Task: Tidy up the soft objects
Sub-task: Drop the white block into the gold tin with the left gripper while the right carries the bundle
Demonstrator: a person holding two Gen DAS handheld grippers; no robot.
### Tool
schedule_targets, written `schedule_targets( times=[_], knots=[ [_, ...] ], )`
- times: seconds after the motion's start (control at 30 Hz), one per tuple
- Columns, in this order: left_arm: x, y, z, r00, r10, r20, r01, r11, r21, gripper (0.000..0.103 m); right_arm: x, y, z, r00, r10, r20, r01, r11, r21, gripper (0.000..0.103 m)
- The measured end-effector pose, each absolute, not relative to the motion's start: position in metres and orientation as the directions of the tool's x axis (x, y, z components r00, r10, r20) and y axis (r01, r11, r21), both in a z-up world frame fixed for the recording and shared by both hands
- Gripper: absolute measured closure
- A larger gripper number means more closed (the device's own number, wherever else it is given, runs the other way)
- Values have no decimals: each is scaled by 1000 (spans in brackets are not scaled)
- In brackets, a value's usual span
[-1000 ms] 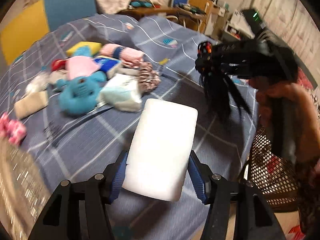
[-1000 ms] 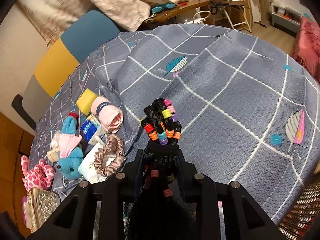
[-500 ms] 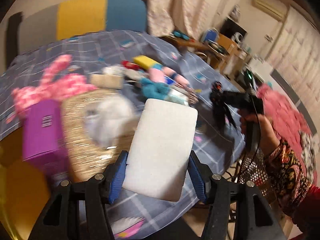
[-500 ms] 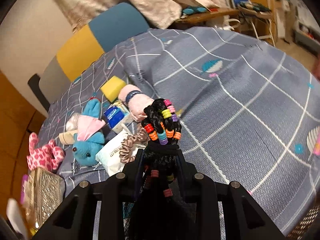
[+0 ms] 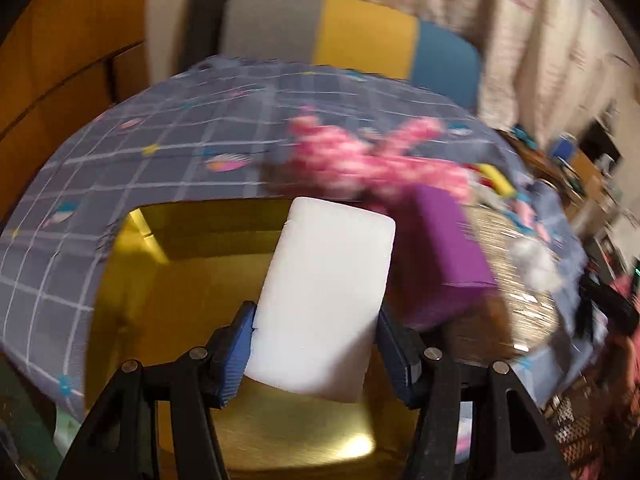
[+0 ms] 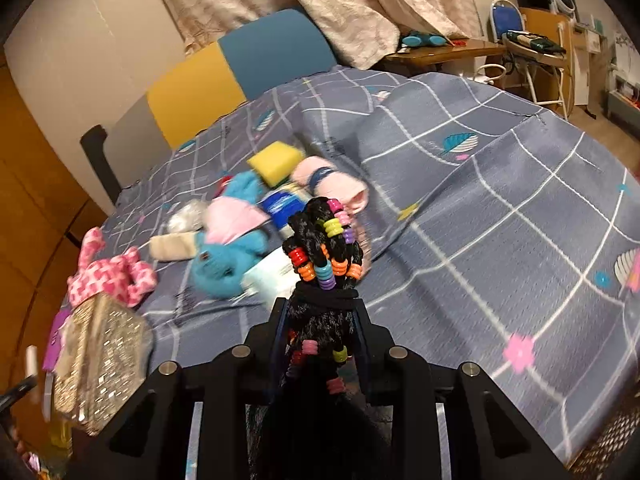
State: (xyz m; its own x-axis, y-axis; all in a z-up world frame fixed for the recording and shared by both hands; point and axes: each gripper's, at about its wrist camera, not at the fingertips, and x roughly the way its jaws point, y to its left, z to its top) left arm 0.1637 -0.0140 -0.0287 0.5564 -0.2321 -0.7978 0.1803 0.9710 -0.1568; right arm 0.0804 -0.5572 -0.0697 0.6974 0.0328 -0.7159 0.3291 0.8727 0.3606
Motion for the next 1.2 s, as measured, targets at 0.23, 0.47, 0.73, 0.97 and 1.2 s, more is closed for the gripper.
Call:
schedule_targets(
  times=[0.23,0.47,0.73,0.97,1.2],
  knots=[
    [201,58,-68,504,-157,-849,13,985,-175,44,64,-494,-24,748,113,-654,218,889,403,73],
    [232,98,-110,424,-102,-900,-96,983,-156,43,58,-413,31,788,216,-576,48,912,408,73],
    [256,115,-128,408,-67,-911,-130,983,-131,42,55,-322,57,757,369,-539,-130,894,429,73],
    [275,127,-125,412,-72,-908,-133,981,-138,38,71,-246,42,662,489,-568,-245,857,452,73],
    [270,142,-118,432,-146,-890,-147,962,-229,34,88,-189,13,555,568,-607,-304,818,488,73]
  ],
)
